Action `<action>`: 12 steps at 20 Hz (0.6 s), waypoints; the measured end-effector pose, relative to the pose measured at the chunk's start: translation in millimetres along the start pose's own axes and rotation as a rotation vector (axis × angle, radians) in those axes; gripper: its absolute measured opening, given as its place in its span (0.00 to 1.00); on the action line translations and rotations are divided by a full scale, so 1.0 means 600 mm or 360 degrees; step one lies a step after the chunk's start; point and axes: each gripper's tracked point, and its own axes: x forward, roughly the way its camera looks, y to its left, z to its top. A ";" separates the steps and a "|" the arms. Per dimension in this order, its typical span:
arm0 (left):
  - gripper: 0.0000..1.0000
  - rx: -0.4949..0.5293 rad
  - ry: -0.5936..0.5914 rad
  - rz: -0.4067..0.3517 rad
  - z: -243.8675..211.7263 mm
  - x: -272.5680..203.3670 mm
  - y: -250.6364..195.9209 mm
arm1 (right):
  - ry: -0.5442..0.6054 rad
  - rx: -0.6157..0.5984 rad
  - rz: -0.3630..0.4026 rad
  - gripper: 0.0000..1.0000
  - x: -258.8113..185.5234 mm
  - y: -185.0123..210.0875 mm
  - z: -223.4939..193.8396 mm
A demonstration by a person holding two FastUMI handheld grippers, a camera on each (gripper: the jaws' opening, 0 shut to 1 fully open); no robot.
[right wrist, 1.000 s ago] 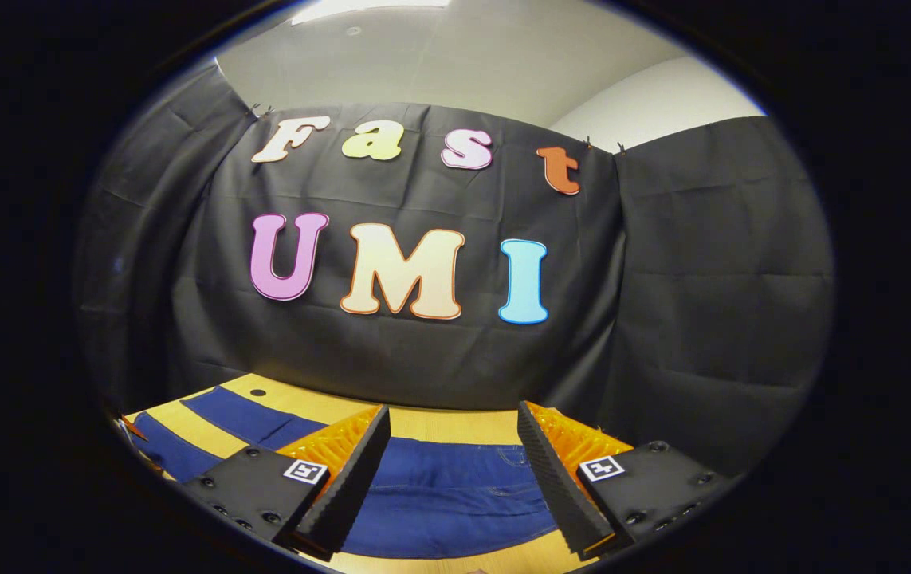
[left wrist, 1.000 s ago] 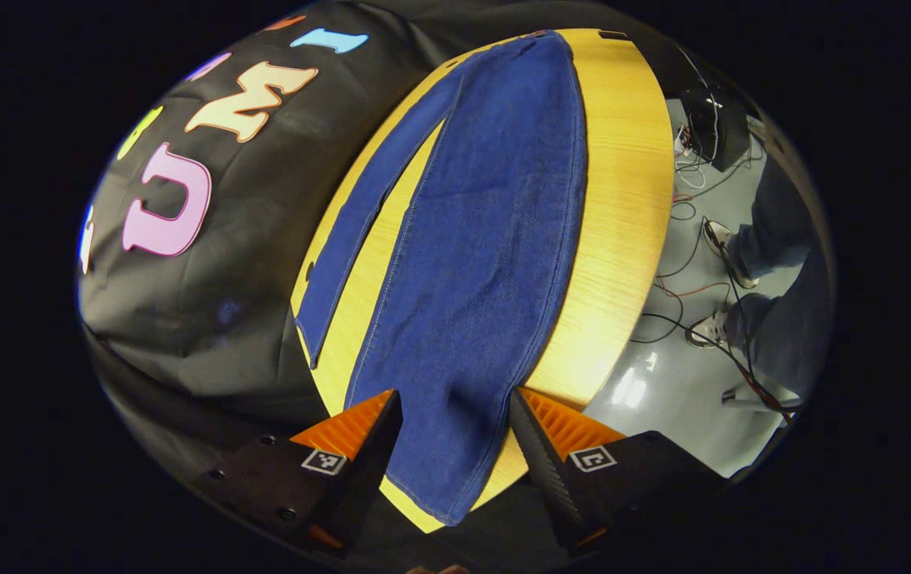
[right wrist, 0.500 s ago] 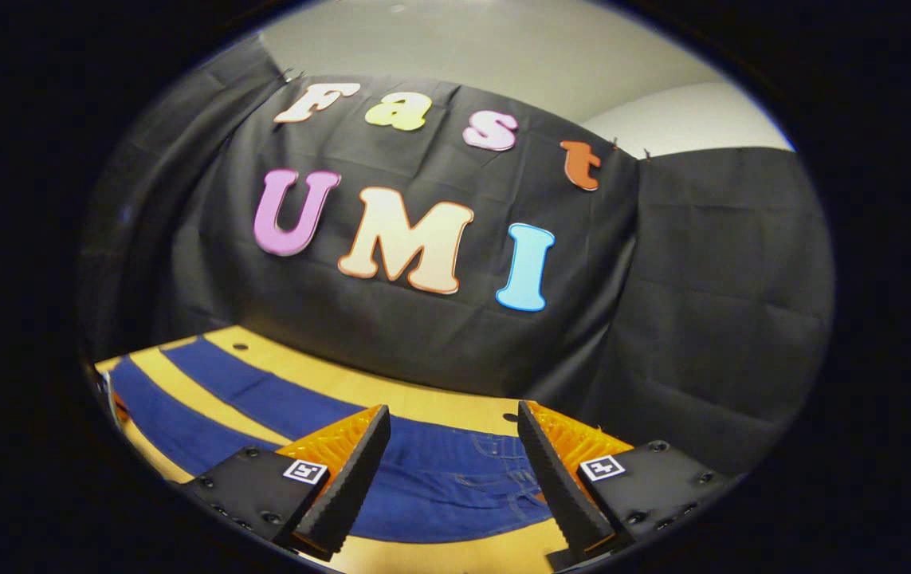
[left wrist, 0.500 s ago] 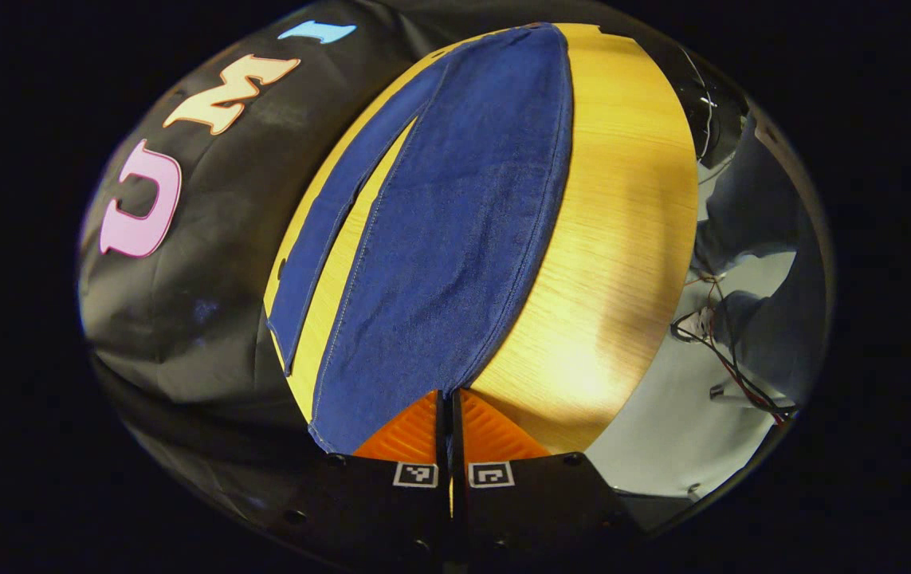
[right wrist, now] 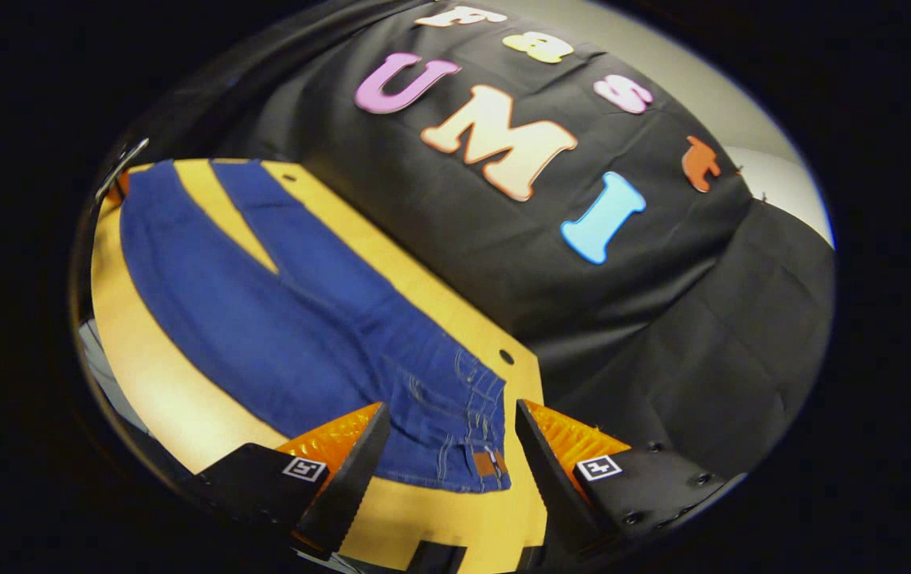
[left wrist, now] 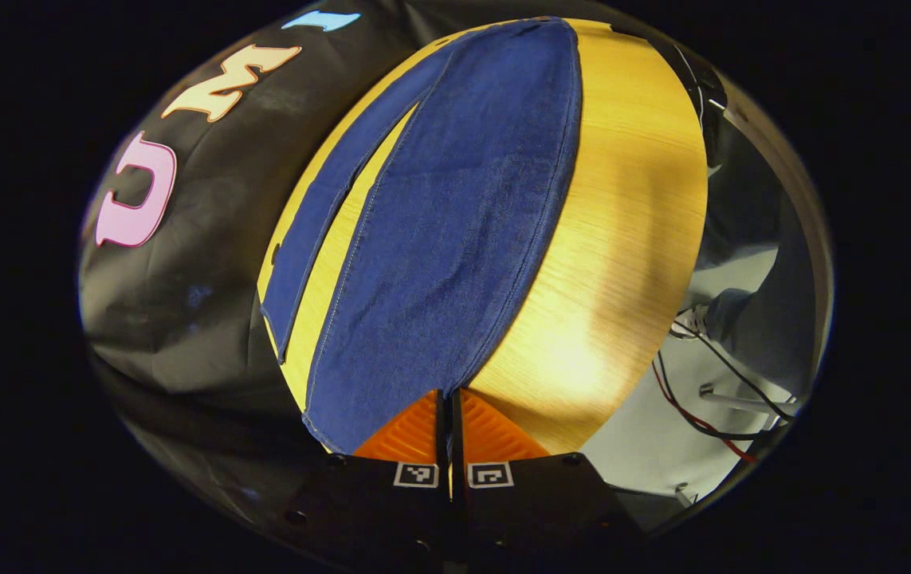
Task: Grasp the waist and the cuffs of the jeans and fold them to make the two legs overlap; first hold the waist and fold one-third of the jeans toward the cuffs, then hold the cuffs and fold the remaining one-third in the same direction to finish folding.
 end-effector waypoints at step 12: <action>0.00 -0.0042 0.0138 -0.0049 0.002 0.004 0.001 | 0.0328 -0.0620 0.0449 0.96 0.084 0.114 -0.178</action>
